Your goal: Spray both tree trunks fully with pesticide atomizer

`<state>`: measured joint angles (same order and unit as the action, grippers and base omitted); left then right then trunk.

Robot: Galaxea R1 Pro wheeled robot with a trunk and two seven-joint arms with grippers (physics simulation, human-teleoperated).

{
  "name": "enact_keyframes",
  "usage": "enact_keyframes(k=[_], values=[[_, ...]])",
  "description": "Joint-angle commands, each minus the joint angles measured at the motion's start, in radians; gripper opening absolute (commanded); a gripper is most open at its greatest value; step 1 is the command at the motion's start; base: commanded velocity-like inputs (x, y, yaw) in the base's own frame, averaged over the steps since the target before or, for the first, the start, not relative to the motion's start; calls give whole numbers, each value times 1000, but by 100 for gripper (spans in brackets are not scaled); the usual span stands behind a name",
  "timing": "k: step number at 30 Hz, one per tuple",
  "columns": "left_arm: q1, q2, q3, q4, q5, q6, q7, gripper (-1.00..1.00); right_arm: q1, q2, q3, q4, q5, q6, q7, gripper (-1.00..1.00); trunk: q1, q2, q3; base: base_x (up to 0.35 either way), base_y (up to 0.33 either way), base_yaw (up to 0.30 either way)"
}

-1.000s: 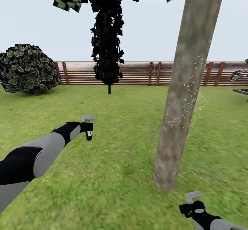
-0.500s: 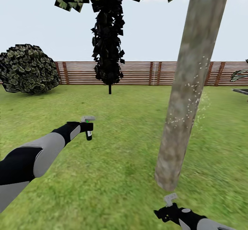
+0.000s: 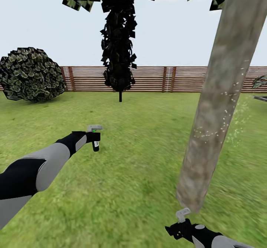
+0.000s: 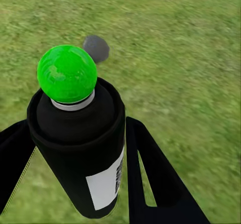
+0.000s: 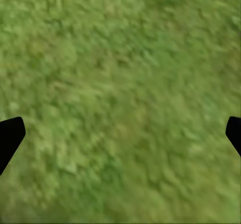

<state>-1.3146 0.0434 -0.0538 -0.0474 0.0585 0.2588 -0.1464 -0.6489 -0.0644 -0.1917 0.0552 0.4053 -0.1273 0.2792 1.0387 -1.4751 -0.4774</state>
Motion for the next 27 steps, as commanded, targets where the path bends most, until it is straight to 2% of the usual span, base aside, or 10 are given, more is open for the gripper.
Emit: enact_keyframes(k=[1,9,22,27], values=[[0,0,0,0,0,0,1,-100,0,0,0,0,0,0,0,100,0,0,0,246,247,0],[0,1,0,0,0,0,1,-100,0,0,0,0,0,0,0,100,0,0,0,172,285,0],[0,1,0,0,0,-1,1,-100,0,0,0,0,1,0,0,100,0,0,0,73,317,0],[0,0,0,0,0,-1,1,-100,0,0,0,0,0,0,0,100,0,0,0,209,271,0]])
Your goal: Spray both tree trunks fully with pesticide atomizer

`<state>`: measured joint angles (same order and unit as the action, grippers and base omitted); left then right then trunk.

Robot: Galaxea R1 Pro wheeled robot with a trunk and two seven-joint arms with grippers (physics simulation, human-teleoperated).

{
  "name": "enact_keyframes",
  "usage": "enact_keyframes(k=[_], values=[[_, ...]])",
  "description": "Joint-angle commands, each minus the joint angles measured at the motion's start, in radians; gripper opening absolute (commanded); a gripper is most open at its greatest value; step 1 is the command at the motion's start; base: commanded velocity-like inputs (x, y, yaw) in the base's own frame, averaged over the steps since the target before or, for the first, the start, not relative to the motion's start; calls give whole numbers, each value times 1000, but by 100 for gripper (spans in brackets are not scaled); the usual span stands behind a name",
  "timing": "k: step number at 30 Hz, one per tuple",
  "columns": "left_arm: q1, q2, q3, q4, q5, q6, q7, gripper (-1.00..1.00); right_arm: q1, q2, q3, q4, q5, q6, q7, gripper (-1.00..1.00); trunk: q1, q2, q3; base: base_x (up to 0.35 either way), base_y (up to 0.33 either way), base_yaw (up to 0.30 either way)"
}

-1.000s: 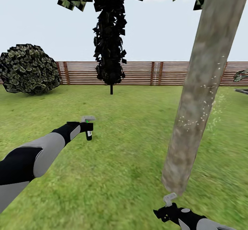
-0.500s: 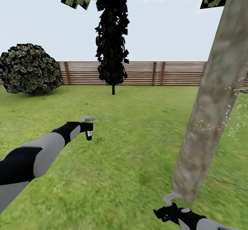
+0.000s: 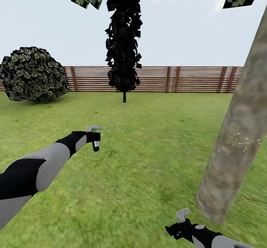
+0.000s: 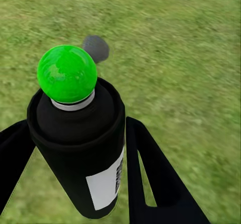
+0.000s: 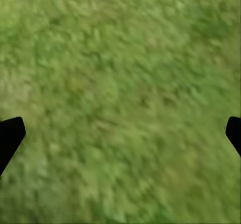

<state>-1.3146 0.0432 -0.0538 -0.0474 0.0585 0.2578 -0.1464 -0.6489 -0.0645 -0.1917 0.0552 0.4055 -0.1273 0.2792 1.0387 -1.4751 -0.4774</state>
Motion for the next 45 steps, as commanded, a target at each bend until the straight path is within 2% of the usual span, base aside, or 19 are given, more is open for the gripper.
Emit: enact_keyframes(k=[1,14,21,34,35,36,37,38,39,42,45], values=[[0,0,0,0,0,0,1,-100,0,0,0,0,0,0,0,100,0,0,0,295,178,0],[0,-2,0,0,1,-5,0,-100,0,0,0,0,1,0,0,100,0,0,0,316,52,-22],[0,-41,0,11,1,-39,-10,-100,0,-1,0,0,1,-1,-1,100,0,0,0,51,1,-248],[2,-46,2,17,3,-54,-12,-100,0,0,1,0,2,-2,-3,100,0,0,0,2,0,-288],[6,-46,2,17,3,-55,-12,-100,0,0,2,0,2,-2,-3,100,0,0,0,0,0,-233],[41,-46,2,17,3,-80,-14,-100,0,1,2,0,3,-2,-3,100,0,0,0,0,0,-96],[49,-46,2,17,3,-96,-16,-100,0,1,2,0,4,-2,-3,100,0,0,0,0,0,-76],[65,-46,2,17,3,-135,-27,-100,0,1,2,0,4,-2,-3,100,0,0,0,0,0,-49],[111,-42,2,17,3,-212,-106,-100,0,2,3,0,5,-2,-3,100,0,0,0,0,0,-20],[160,-24,2,17,2,-308,-248,-100,0,4,3,0,6,-2,-3,100,0,0,0,0,0,-9],[195,-12,2,17,0,-367,-313,-100,0,4,3,0,6,-2,-3,100,0,0,0,0,0,-3]])
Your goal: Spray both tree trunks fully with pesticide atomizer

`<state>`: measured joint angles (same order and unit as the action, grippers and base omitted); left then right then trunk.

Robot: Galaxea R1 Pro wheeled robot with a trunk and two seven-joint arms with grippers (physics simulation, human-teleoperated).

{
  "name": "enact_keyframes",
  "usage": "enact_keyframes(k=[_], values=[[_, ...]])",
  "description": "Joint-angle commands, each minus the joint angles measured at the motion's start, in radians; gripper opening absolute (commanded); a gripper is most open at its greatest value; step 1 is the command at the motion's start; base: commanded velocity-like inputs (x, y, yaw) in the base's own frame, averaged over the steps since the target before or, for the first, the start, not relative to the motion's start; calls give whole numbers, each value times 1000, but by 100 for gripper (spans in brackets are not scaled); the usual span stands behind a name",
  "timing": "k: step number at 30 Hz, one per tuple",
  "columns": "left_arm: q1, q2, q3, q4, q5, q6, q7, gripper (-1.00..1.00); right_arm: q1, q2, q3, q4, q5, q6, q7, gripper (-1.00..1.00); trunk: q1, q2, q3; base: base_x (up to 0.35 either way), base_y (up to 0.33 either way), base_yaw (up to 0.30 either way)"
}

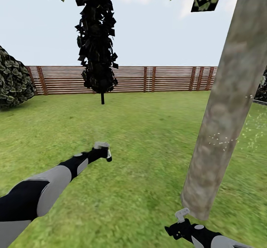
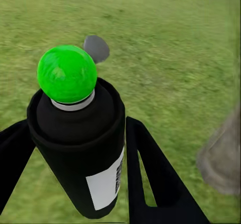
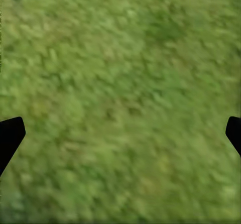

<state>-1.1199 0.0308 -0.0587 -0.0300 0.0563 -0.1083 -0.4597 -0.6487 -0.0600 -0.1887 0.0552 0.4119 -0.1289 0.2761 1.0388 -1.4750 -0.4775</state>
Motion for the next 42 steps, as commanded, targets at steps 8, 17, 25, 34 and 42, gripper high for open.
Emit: enact_keyframes(k=[8,17,25,34,42], values=[[97,22,7,-1,2,-108,-66,-100,0,1,0,0,0,0,0,100,0,0,0,0,4,0],[103,34,7,-1,3,-112,-71,-100,26,2,0,0,-5,0,0,100,0,0,2,-28,34,-80],[103,35,7,-1,3,-111,-71,-100,30,3,0,0,-5,0,0,100,0,0,4,-138,204,-40],[103,34,7,-1,4,-111,-71,-100,30,4,0,0,-5,0,0,100,0,0,12,-7,19,-221],[103,33,7,-1,4,-111,-72,-100,32,3,0,0,-5,0,0,100,0,0,19,0,1,-236]])
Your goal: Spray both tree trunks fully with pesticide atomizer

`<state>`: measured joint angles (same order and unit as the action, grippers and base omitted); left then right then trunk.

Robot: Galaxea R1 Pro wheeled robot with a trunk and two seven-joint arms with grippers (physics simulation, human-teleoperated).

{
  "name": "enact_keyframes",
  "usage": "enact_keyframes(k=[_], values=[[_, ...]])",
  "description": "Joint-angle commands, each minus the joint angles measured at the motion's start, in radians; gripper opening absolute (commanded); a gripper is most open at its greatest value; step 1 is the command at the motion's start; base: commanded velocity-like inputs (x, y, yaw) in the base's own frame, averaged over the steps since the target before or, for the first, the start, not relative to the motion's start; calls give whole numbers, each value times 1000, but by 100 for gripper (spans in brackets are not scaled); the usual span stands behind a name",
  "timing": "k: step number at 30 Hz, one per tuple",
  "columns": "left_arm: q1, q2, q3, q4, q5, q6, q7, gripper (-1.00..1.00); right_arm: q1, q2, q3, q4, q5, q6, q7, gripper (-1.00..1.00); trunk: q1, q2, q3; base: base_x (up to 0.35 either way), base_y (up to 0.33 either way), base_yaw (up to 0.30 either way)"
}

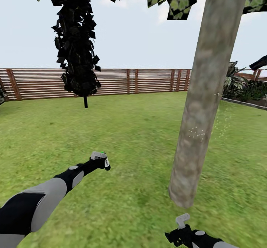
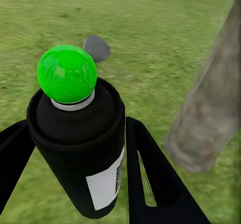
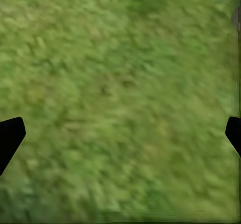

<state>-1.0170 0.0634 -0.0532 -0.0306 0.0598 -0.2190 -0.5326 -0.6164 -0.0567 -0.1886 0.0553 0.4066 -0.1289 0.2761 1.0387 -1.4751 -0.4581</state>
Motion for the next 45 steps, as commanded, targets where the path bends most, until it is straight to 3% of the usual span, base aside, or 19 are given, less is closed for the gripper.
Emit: enact_keyframes(k=[1,19,45], values=[[0,0,1,0,0,0,1,-100,0,0,0,0,0,0,0,100,0,0,1,0,0,-237],[0,-2,1,0,0,0,2,-100,1,0,-1,0,1,-41,0,100,0,0,19,0,0,-237],[0,-8,1,0,0,0,2,-100,1,0,-1,1,1,-43,0,100,0,0,44,0,0,-238]])
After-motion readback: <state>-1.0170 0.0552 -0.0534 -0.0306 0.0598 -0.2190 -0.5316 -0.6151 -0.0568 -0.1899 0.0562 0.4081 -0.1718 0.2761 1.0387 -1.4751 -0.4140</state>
